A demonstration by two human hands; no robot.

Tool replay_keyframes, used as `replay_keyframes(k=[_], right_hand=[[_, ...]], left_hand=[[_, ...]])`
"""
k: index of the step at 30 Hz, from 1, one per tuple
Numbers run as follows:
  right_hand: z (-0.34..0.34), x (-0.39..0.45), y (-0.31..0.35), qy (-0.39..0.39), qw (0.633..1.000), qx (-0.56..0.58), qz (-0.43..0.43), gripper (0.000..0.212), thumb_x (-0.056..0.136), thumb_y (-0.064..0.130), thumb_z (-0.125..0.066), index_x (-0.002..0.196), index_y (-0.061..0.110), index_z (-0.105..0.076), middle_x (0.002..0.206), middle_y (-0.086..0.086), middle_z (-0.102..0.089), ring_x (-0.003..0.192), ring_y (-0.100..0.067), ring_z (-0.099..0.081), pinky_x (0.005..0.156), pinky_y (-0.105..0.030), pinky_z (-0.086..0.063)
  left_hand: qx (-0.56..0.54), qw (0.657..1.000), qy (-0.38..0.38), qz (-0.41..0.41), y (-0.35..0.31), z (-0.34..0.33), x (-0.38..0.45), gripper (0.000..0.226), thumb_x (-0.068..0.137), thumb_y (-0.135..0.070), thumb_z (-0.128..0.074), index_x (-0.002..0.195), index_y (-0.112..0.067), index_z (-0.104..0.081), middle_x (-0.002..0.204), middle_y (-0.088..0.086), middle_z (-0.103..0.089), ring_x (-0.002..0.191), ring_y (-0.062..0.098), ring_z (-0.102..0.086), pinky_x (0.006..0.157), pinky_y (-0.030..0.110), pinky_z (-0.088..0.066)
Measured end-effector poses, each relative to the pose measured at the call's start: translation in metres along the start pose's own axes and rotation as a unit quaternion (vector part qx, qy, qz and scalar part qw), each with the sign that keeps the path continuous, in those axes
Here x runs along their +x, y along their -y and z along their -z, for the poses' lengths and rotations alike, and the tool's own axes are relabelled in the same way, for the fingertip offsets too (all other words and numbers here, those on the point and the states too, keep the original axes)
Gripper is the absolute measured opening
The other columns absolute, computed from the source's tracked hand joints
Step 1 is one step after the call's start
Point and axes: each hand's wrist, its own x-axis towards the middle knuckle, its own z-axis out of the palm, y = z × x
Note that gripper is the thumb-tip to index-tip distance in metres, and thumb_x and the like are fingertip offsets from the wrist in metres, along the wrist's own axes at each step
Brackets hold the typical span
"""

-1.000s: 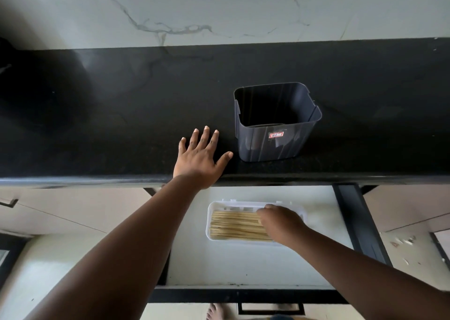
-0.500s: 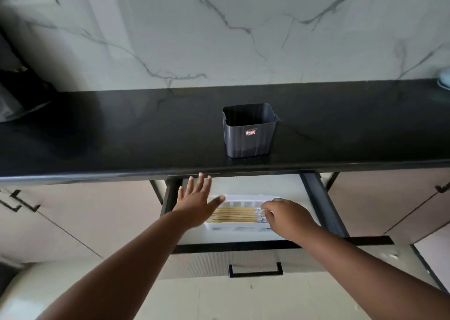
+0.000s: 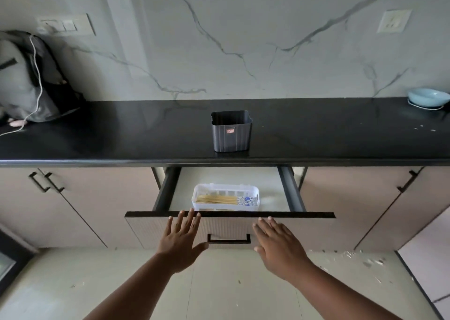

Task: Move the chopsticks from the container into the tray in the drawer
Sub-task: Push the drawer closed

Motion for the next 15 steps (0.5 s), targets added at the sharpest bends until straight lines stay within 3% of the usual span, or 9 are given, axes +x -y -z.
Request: replay_keyframes(k=[2,4,5,8,10,15], right_hand=[[-0.004,0.0,0.003,-0.006,1.0,-0.01,-0.018,0.076,0.056,0.054,-0.084,0.118,0.011,-0.07,0.124,-0.008,-0.068,0.113,-0.026,-0.065,0.092,-0.039,-0.053],[-0.012,0.005,0.0,-0.008,1.0,-0.011,-0.028,0.09,0.061,0.062,-0.079,0.128,0.005,-0.061,0.134,-0.013,-0.06,0.123,-0.031,-0.057,0.111,-0.041,-0.029],[-0.016,0.009,-0.002,-0.001,0.999,-0.018,-0.03,0.094,0.067,0.064,-0.074,0.135,0.002,-0.053,0.142,-0.016,-0.051,0.13,-0.033,-0.049,0.114,-0.04,-0.013],[-0.031,0.023,-0.011,0.042,0.998,-0.041,-0.033,0.098,0.089,0.068,-0.038,0.149,0.005,0.007,0.158,-0.011,0.01,0.148,-0.031,0.005,0.114,-0.04,0.02],[-0.045,0.03,-0.015,0.086,0.994,-0.038,-0.053,0.095,0.091,0.069,-0.026,0.141,0.01,0.028,0.154,-0.006,0.028,0.146,-0.028,0.021,0.115,-0.04,0.019],[-0.051,0.047,-0.015,0.115,0.99,-0.02,-0.08,0.099,0.091,0.066,-0.034,0.141,0.011,0.032,0.149,-0.003,0.035,0.145,-0.028,0.025,0.118,-0.04,0.011]], left_hand=[[0.023,1.0,0.001,0.001,0.004,-0.004,0.001,0.086,0.092,-0.068,-0.022,0.145,-0.018,0.023,0.154,0.007,0.03,0.137,0.03,0.032,0.112,0.047,0.021],[0.055,0.998,-0.002,-0.005,0.007,-0.007,0.006,0.086,0.092,-0.068,-0.024,0.144,-0.02,0.026,0.153,0.007,0.032,0.136,0.03,0.034,0.11,0.049,0.026],[0.065,0.998,-0.005,-0.008,0.007,-0.008,0.01,0.086,0.092,-0.068,-0.024,0.144,-0.02,0.027,0.152,0.006,0.033,0.136,0.03,0.034,0.109,0.049,0.028],[0.063,0.998,0.0,-0.005,0.007,-0.015,0.02,0.087,0.092,-0.069,-0.023,0.143,-0.022,0.028,0.15,0.005,0.036,0.139,0.028,0.032,0.109,0.049,0.029],[0.047,0.999,0.006,0.001,0.008,-0.023,0.024,0.089,0.091,-0.07,-0.025,0.142,-0.021,0.029,0.15,0.004,0.035,0.141,0.026,0.03,0.112,0.047,0.024],[0.013,1.0,0.007,-0.003,0.014,-0.022,0.038,0.098,0.087,-0.073,-0.033,0.145,-0.02,0.027,0.149,0.002,0.036,0.138,0.026,0.032,0.116,0.043,0.016]])
